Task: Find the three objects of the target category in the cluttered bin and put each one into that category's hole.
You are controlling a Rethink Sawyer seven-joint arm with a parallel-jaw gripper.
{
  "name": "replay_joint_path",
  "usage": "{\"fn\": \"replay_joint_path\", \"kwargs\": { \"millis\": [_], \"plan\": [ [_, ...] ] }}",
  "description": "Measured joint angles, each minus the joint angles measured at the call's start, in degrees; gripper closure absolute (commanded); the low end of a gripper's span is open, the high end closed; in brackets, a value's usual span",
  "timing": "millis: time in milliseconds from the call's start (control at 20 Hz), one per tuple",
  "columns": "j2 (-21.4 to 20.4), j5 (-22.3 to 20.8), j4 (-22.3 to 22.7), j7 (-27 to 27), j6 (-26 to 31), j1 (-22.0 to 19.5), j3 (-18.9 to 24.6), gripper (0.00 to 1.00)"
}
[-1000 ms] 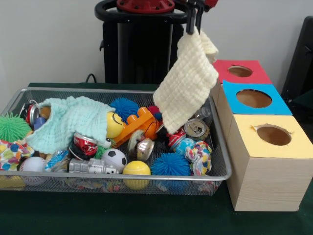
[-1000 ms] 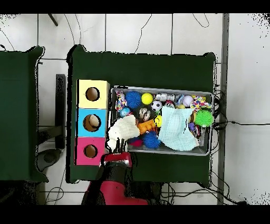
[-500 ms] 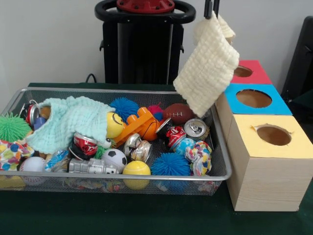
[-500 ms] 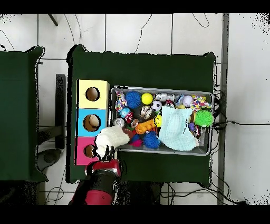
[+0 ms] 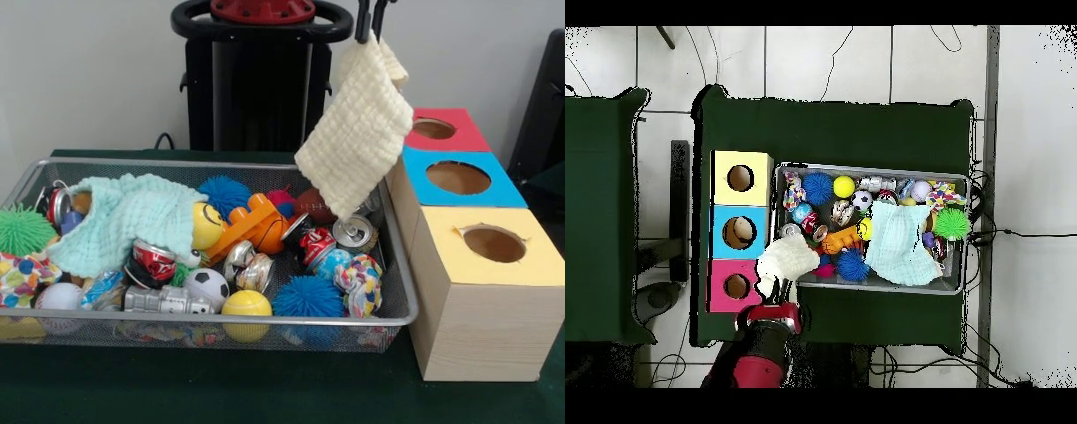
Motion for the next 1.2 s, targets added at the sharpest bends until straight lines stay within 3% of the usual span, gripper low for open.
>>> {"fn": "replay_joint_path", "kwargs": {
  "millis": [650, 1200],
  "plan": [
    [3.4, 0.0, 0.0, 0.0, 2.0, -1.6, -0.1, 1.0],
    [12.6, 0.0, -0.1, 0.0, 2.0, -3.2, -0.2, 1.0]
  ]
}}
